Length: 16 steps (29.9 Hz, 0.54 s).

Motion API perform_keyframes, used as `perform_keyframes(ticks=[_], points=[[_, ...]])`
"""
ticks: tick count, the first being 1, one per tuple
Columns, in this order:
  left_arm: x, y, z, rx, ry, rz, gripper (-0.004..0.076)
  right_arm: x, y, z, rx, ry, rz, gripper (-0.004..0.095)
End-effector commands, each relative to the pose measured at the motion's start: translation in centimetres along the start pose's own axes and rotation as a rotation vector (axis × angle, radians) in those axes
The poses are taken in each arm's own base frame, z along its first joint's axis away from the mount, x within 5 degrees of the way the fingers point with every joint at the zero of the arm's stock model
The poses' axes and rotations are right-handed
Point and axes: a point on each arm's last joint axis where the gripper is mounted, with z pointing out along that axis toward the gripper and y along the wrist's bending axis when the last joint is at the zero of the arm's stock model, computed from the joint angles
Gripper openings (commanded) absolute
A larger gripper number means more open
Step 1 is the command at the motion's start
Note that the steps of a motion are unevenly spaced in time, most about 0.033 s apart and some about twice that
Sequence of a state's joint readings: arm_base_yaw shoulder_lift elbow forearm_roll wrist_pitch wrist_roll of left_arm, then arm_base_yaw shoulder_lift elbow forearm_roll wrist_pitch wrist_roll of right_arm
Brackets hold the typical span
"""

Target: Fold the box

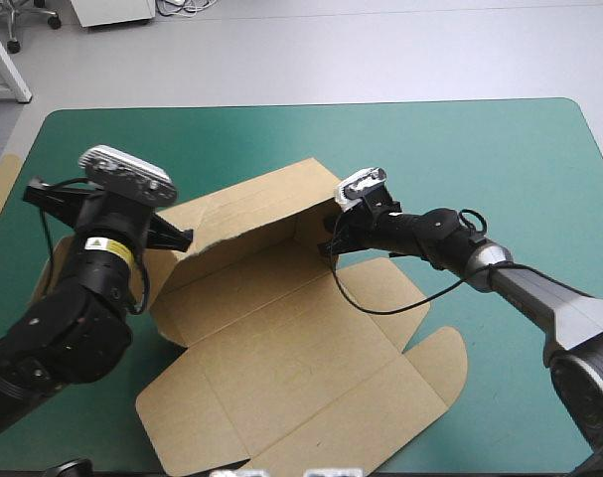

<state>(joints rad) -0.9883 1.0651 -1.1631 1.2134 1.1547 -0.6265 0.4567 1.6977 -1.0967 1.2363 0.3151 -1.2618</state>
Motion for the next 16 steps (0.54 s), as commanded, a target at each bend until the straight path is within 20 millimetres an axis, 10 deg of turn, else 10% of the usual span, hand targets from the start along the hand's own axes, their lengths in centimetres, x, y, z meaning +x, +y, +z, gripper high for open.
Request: perform_keyframes(ticks=[1,16], points=[[-0.4,3.0,0.0,-0.026,-0.067,-0.060,-0.0002,-2.3,-1.8,-2.8,0.079,-0.068,0.006,0.0001],[1.4,4.2,2.8,-0.117,-0.044,0.016,-0.0002,-6.8,-2.7,-7.1,0.198,0.108,-0.003,0.0002]])
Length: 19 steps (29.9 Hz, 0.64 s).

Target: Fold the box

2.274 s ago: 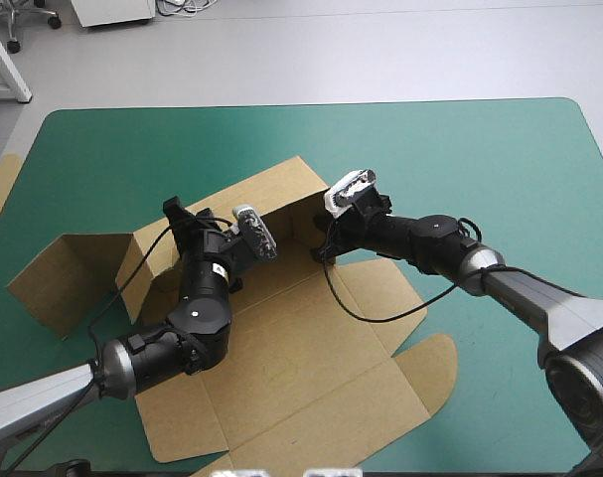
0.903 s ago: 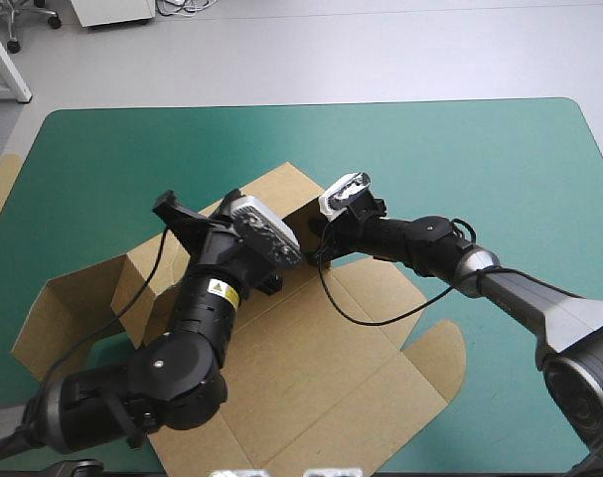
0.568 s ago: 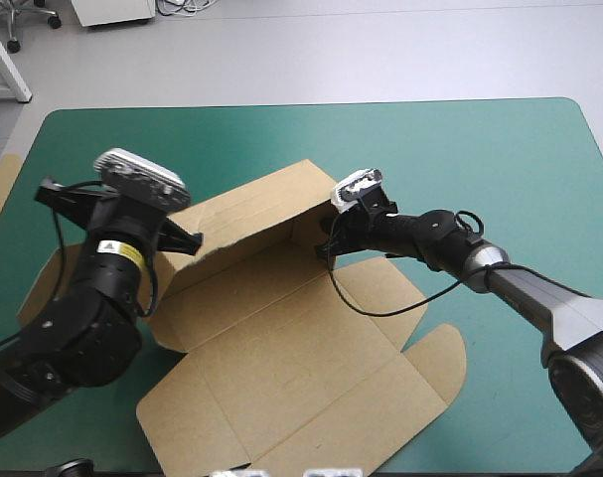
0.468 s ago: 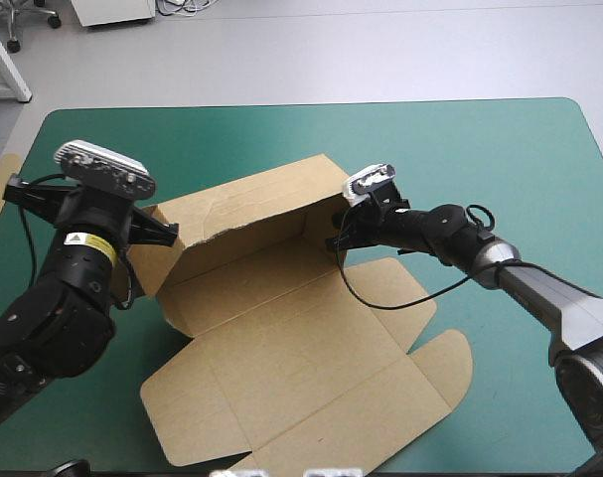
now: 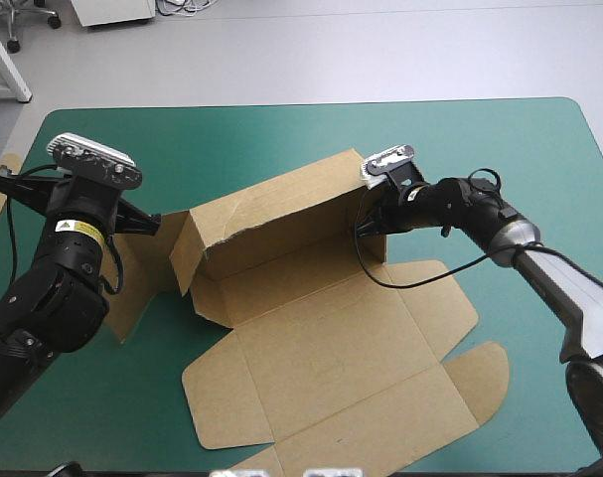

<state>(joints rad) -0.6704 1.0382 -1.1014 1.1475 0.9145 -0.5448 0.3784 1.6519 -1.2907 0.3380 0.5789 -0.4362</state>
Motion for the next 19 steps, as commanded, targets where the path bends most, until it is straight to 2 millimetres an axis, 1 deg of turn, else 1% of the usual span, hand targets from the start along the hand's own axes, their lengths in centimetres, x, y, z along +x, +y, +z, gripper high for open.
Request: perform_keyframes(ticks=[1,4,7,10,12,15,19], points=[[-0.9,1.5,-0.4,-0.057,-0.076,0.009,-0.0002,-3.2,-0.4,-4.3,0.054,-0.088,0.019,0.0002],[-0.9,1.6,-0.4,-0.057,-0.080,0.009,-0.0002,-4.6,-0.6,-5.8,0.084,-0.082,0.028,0.0002],[-1.0,1.5,-0.4,-0.048,-0.095,0.010,-0.0002,-6.2,-0.4,-7.6,0.082,-0.111,0.024,0.0002],[-1.1,1.4,-0.3,-0.042,-0.099,0.010,-0.0002,-7.3,-0.2,-9.1,0.072,-0.114,0.040,0.0002],[-1.0,1.4,-0.3,-0.043,-0.095,0.011,-0.0002,-7.5,-0.3,-9.4,0.076,-0.052,0.047,0.0002],[-1.1,1.3,-0.2,-0.043,-0.093,0.015,-0.0002,-7.4,-0.5,-8.9,0.066,0.112,0.056,0.0001],[-1.0,1.3,-0.2,-0.046,-0.089,0.015,-0.0002,-7.9,-0.4,-8.0,0.027,0.099,0.067,0.0001]])
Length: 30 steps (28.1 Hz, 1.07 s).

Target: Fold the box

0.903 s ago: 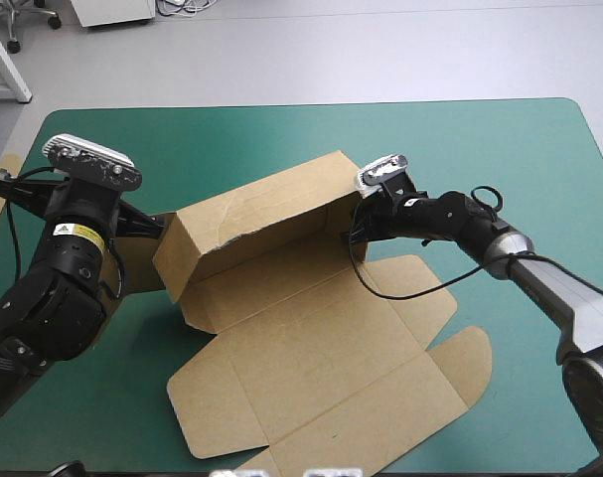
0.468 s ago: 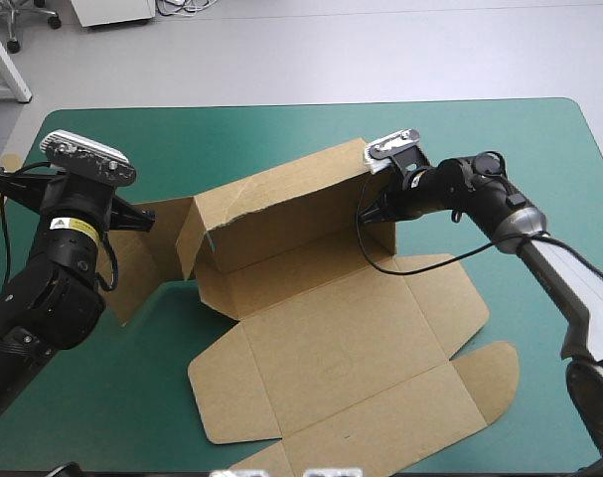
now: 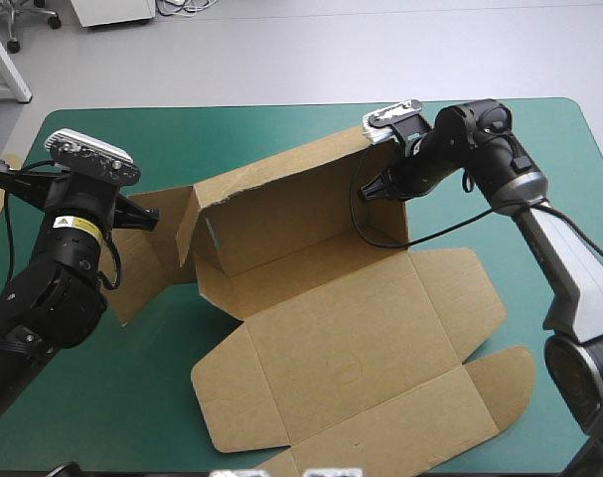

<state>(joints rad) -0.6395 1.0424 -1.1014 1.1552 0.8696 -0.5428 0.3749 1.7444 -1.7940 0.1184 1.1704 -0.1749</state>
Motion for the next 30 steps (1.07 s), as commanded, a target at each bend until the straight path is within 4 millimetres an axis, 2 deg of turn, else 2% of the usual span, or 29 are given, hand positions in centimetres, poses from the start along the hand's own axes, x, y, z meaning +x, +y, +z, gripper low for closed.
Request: perform_keyframes(ticks=[1,6,13,17,24,28,30], points=[[-0.9,1.1,-0.5,-0.044,-0.063,0.017,-0.0002,-1.0,0.3,-2.5,-0.028,-0.101,0.014,0.0001],[-0.8,0.9,-0.5,-0.023,-0.058,0.000,-0.0002,-1.2,0.0,-1.0,-0.035,-0.019,0.020,0.0001],[-0.8,0.9,-0.5,-0.019,-0.059,-0.002,-0.0002,-1.5,-0.4,2.9,-0.048,0.069,0.031,0.0001],[-0.8,0.9,-0.5,-0.019,-0.059,0.004,-0.0002,-1.9,-0.8,4.7,-0.031,0.045,0.029,0.0001],[-0.8,0.9,-0.5,-0.022,-0.060,0.014,-0.0002,-3.5,-1.3,5.4,0.010,-0.118,0.002,0.0001],[-0.9,0.9,-0.5,-0.021,-0.061,0.014,-0.0002,-3.6,-1.5,6.2,0.024,-0.125,-0.029,0.0003],[-0.9,0.9,-0.5,-0.021,-0.061,0.014,-0.0002,-3.6,-1.4,6.2,0.016,-0.122,-0.035,0.0050]])
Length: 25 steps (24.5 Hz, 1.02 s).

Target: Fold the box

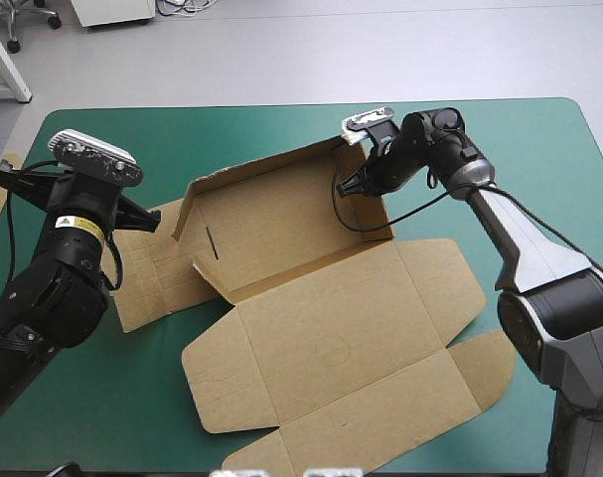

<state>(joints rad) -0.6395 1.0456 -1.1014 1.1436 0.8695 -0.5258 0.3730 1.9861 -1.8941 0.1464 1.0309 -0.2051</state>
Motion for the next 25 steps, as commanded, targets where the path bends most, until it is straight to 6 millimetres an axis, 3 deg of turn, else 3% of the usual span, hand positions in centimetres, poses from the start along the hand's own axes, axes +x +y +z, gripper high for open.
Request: perform_keyframes(ticks=[1,2,5,7,13,25], points=[[-0.9,1.1,-0.6,-0.030,-0.067,0.003,-0.0002,-1.1,0.1,-3.1,0.007,-0.113,-0.050,0.0131],[-0.9,1.1,-0.6,-0.030,-0.067,0.003,-0.0002,-1.1,0.2,-3.1,-0.006,-0.114,-0.047,0.0172],[-0.9,1.1,-0.6,-0.030,-0.067,0.003,-0.0002,-1.4,0.9,-4.4,-0.059,-0.153,-0.060,0.0442],[-0.9,1.1,-0.6,-0.030,-0.067,0.003,-0.0002,-1.3,1.0,-5.1,-0.063,-0.147,-0.060,0.0517],[-0.9,1.0,-0.6,-0.028,-0.066,0.001,-0.0002,-0.9,1.3,-6.4,-0.068,-0.129,-0.070,0.0517],[-0.9,1.0,-0.6,-0.028,-0.066,0.001,-0.0002,-1.9,1.0,-6.0,-0.040,-0.224,-0.067,0.0517]])
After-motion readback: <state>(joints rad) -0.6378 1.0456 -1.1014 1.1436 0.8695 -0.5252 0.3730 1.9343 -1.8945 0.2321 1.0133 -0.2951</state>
